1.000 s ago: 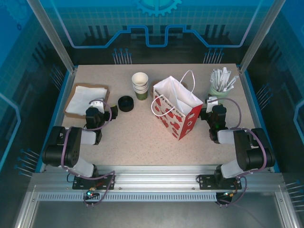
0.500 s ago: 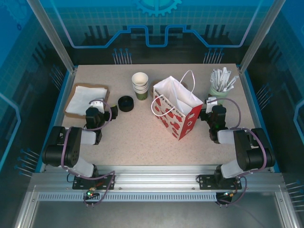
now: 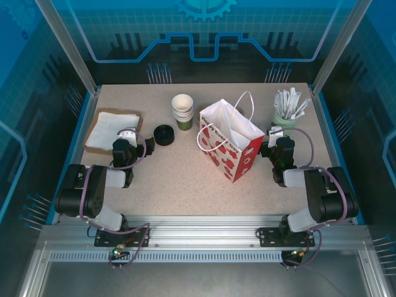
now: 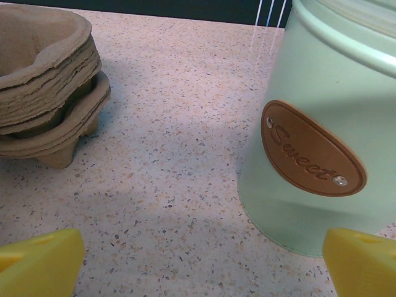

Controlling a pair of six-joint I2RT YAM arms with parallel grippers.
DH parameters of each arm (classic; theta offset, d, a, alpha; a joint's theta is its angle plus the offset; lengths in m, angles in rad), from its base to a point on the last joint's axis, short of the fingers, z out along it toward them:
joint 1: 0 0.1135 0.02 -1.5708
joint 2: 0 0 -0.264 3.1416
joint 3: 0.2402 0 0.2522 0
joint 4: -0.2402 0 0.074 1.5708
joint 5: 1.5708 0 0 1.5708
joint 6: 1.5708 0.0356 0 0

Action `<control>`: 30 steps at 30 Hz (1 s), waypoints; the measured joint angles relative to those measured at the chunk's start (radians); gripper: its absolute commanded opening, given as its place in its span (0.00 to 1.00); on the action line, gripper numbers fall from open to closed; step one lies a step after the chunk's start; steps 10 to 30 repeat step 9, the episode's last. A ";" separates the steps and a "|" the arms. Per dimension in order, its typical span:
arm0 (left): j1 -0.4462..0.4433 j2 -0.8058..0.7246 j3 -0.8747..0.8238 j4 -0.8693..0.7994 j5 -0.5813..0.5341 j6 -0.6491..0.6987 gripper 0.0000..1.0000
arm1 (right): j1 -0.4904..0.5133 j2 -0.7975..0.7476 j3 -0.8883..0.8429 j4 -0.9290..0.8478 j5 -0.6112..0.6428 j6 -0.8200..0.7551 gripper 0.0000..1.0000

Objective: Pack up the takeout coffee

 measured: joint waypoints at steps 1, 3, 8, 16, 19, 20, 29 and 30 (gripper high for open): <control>0.000 0.000 0.000 0.000 0.000 0.000 0.99 | 0.000 0.000 0.000 0.000 0.000 0.000 1.00; 0.000 0.000 0.001 -0.001 0.000 0.000 0.99 | 0.000 0.000 0.000 0.000 0.000 0.000 1.00; 0.000 0.000 0.001 -0.006 0.000 0.000 0.99 | 0.000 0.000 0.000 -0.002 -0.014 -0.001 1.00; 0.000 0.000 0.001 -0.006 0.000 0.000 0.99 | 0.000 0.000 0.000 -0.005 -0.023 -0.004 1.00; 0.000 0.000 0.001 -0.006 0.000 0.000 0.99 | 0.000 0.000 0.000 -0.005 -0.023 -0.004 1.00; 0.000 0.000 0.001 -0.006 0.000 0.000 0.99 | 0.000 0.000 0.000 -0.005 -0.023 -0.004 1.00; 0.000 0.000 0.001 -0.006 0.000 0.000 0.99 | 0.000 0.000 0.000 -0.005 -0.023 -0.004 1.00; 0.000 0.000 0.001 -0.006 0.000 0.000 0.99 | 0.000 0.000 0.000 -0.005 -0.023 -0.004 1.00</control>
